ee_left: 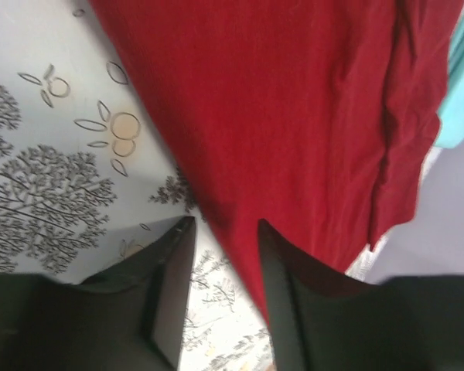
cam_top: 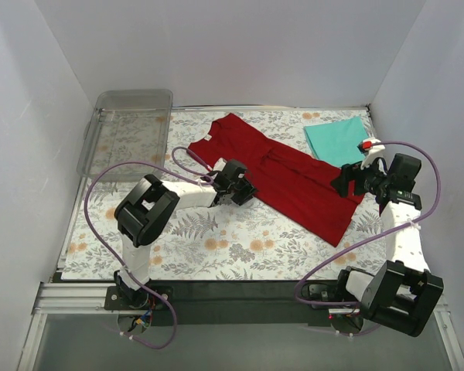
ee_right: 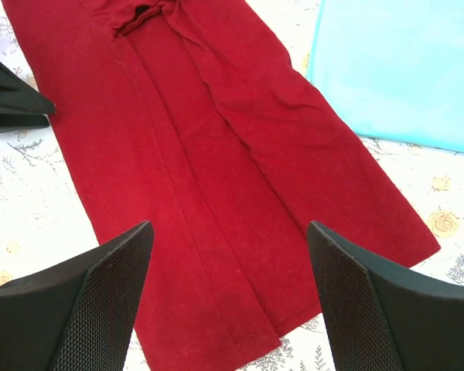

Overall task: Fold and stack the t-shirts
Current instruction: Fold the tshirt

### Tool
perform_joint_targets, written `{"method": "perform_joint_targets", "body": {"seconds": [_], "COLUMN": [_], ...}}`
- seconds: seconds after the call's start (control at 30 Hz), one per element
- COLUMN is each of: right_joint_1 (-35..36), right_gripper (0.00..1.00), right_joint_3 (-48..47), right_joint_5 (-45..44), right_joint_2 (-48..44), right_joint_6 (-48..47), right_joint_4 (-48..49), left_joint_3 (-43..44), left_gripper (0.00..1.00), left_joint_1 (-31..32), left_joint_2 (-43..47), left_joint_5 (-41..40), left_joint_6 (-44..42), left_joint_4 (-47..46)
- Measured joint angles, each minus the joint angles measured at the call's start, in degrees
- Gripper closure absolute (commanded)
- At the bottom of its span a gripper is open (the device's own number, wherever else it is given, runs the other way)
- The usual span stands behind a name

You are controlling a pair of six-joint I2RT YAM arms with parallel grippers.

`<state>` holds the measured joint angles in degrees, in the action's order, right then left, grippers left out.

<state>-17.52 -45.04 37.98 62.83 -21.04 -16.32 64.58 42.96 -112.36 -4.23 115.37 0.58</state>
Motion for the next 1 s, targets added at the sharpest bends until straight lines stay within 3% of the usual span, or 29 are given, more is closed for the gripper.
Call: {"method": "perform_joint_targets", "body": {"seconds": [0.17, 0.4, 0.6, 0.8, 0.83, 0.87, 0.93, 1.0], "right_joint_1": [-1.27, -2.01, -2.14, -2.19, -2.21, -2.23, -2.25, -2.25], "right_gripper": [0.27, 0.27, 0.27, 0.27, 0.27, 0.27, 0.27, 0.27], "right_joint_3": [0.00, 0.00, 0.00, 0.07, 0.07, 0.07, 0.07, 0.04], "right_joint_5": [1.97, 3.37, 4.31, 5.18, 5.44, 5.70, 6.45, 7.65], "right_joint_2": [0.00, -0.76, -1.22, -2.10, -2.25, -2.38, -2.43, -2.27], "right_joint_6": [0.15, 0.28, 0.28, 0.26, 0.26, 0.22, -0.20, -1.70], "right_joint_4": [-0.02, -0.02, -0.02, -0.04, -0.04, -0.04, -0.22, -1.01], "left_joint_3": [0.90, 0.11, -8.07, -20.98, -22.51, -23.78, -25.49, -25.94], "left_gripper": [0.82, 0.94, 1.00, 1.00, 0.96, 0.67, 0.48, 0.18], "left_joint_1": [0.13, 0.33, -0.42, -5.73, -7.37, -9.01, -12.35, -14.69], "left_joint_2": [-1.03, -1.20, 4.37, 16.04, 17.66, 18.97, 21.31, 23.78], "left_joint_5": [-2.32, -3.74, -3.89, 0.66, 2.38, 4.11, 8.52, 11.39], "left_joint_6": [0.35, 0.59, 0.02, -8.48, -10.56, -12.81, -17.31, -21.84], "left_joint_4": [1.55, 0.74, -2.23, -1.79, -1.33, -0.98, -1.09, -0.57]}}
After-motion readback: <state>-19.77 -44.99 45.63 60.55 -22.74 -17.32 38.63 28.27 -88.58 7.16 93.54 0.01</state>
